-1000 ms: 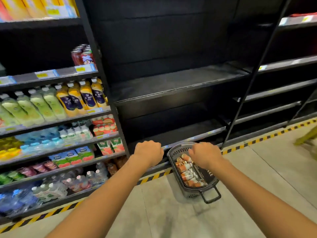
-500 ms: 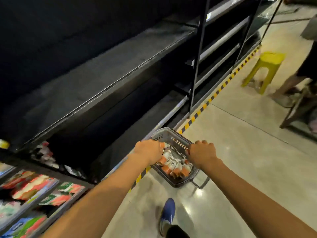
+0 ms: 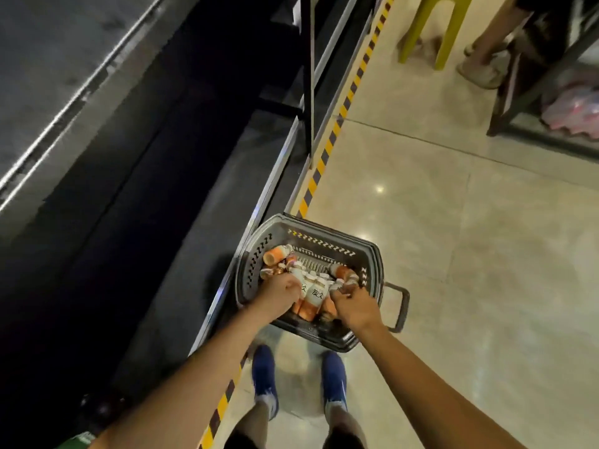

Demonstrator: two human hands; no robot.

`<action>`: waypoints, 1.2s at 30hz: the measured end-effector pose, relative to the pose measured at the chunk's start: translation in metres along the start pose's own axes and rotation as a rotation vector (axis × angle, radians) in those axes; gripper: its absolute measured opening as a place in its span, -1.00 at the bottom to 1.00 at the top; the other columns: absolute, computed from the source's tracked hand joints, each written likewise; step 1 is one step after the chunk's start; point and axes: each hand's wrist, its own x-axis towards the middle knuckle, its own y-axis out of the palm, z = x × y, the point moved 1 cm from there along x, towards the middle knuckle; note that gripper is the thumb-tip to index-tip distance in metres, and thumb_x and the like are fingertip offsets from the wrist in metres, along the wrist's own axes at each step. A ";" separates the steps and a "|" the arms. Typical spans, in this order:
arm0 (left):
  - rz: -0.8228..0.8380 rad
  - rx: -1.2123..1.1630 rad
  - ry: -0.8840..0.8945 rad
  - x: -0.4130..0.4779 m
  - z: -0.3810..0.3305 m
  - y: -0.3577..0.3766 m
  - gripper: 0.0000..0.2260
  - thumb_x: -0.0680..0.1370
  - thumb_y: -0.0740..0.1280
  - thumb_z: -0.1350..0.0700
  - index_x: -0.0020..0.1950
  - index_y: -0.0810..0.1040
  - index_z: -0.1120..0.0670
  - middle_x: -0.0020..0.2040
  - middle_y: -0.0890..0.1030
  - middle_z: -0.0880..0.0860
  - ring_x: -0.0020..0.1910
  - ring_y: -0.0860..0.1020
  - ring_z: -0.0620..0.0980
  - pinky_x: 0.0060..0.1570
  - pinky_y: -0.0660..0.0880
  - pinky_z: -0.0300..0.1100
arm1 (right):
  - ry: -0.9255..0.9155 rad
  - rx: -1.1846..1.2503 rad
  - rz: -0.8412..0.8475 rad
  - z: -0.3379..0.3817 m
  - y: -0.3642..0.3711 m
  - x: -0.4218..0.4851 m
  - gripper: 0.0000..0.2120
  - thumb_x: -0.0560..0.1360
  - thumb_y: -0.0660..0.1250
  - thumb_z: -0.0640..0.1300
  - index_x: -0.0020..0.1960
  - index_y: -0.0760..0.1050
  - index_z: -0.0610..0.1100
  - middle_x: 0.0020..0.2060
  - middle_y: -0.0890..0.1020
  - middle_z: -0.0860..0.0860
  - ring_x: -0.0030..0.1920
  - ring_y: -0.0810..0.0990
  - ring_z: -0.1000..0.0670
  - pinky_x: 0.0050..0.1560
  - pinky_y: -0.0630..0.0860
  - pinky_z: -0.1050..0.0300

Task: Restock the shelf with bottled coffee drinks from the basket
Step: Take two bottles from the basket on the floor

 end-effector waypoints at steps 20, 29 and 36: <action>-0.105 -0.191 -0.427 0.384 0.246 0.200 -0.07 0.25 0.51 -0.27 0.47 0.28 0.15 0.39 0.45 0.18 0.34 0.45 0.22 0.30 0.43 0.10 | 0.631 0.437 -0.242 -0.115 0.320 0.354 -0.06 0.44 0.30 0.36 0.53 0.08 -0.23 0.39 0.38 -0.31 0.35 0.43 -0.30 0.28 0.39 -0.08; 0.049 -0.192 -0.426 0.387 0.241 0.181 -0.13 0.26 0.52 -0.13 0.50 0.27 0.06 0.35 0.49 0.13 0.26 0.52 0.16 0.23 0.49 0.05 | 0.600 0.600 -0.346 -0.123 0.329 0.364 -0.19 0.35 0.44 0.25 0.42 0.25 -0.14 0.28 0.52 -0.20 0.26 0.50 -0.27 0.26 0.43 -0.10; 0.021 -0.500 -0.330 0.276 0.165 0.104 -0.36 0.38 0.53 0.01 0.39 0.38 0.07 0.14 0.60 0.06 0.03 0.60 0.04 -0.05 0.53 -0.11 | 0.263 0.703 -0.202 -0.077 0.208 0.273 -0.42 0.22 0.54 0.23 0.13 0.54 -0.01 -0.06 0.70 0.03 -0.04 0.66 -0.03 0.05 0.60 -0.07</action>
